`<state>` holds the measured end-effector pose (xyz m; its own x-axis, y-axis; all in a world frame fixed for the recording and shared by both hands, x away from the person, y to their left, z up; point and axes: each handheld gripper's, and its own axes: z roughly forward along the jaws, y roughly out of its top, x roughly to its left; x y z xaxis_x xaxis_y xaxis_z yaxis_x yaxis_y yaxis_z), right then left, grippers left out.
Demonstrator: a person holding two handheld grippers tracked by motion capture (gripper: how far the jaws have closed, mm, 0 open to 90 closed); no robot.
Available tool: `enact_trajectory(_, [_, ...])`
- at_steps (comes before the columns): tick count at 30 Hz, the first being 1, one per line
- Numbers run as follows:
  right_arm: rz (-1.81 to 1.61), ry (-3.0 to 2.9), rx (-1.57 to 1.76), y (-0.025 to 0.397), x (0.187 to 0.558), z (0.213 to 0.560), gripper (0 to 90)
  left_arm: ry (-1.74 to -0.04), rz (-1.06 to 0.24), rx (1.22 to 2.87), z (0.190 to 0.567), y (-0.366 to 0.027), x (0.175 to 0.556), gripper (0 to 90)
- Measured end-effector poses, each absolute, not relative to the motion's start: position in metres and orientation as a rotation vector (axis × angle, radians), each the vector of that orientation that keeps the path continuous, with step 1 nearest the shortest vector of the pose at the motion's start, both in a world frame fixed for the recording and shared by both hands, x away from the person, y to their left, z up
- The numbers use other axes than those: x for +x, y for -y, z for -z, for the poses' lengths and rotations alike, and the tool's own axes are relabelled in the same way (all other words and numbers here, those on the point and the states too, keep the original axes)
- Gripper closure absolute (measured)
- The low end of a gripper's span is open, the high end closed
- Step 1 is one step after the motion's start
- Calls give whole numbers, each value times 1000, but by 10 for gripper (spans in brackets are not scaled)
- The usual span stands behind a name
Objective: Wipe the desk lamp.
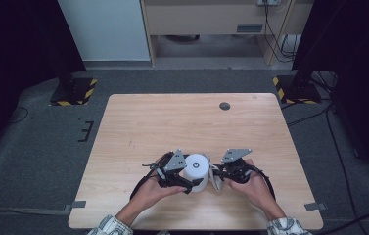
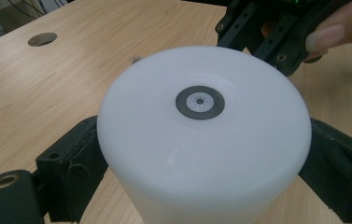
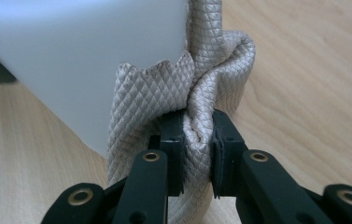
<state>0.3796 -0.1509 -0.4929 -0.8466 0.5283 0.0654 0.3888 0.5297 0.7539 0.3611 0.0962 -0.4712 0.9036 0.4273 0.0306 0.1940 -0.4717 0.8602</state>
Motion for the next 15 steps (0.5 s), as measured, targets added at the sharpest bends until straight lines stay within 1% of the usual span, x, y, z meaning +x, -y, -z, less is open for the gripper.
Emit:
enact_trajectory(4, [-1168, -2620, 798, 148, 381, 501, 780, -445, -294, 2071, 471, -96, 361, 79])
enact_trajectory(9, [-1169, -2613, 802, 148, 380, 500, 780, -443, -293, 2072, 471, -96, 361, 79])
enact_trajectory(12, [-1259, -2536, 787, 152, 375, 478, 780, -444, -291, 2074, 471, -96, 362, 79])
enact_trajectory(13, [-1259, -2536, 787, 152, 375, 478, 780, -444, -291, 2074, 471, -96, 362, 79])
enact_trajectory(14, [-1340, -2484, 775, 156, 373, 464, 780, -443, -293, 2075, 472, -96, 362, 79])
enact_trajectory(15, [-1362, -2471, 775, 157, 373, 461, 780, -443, -293, 2076, 472, -96, 362, 79])
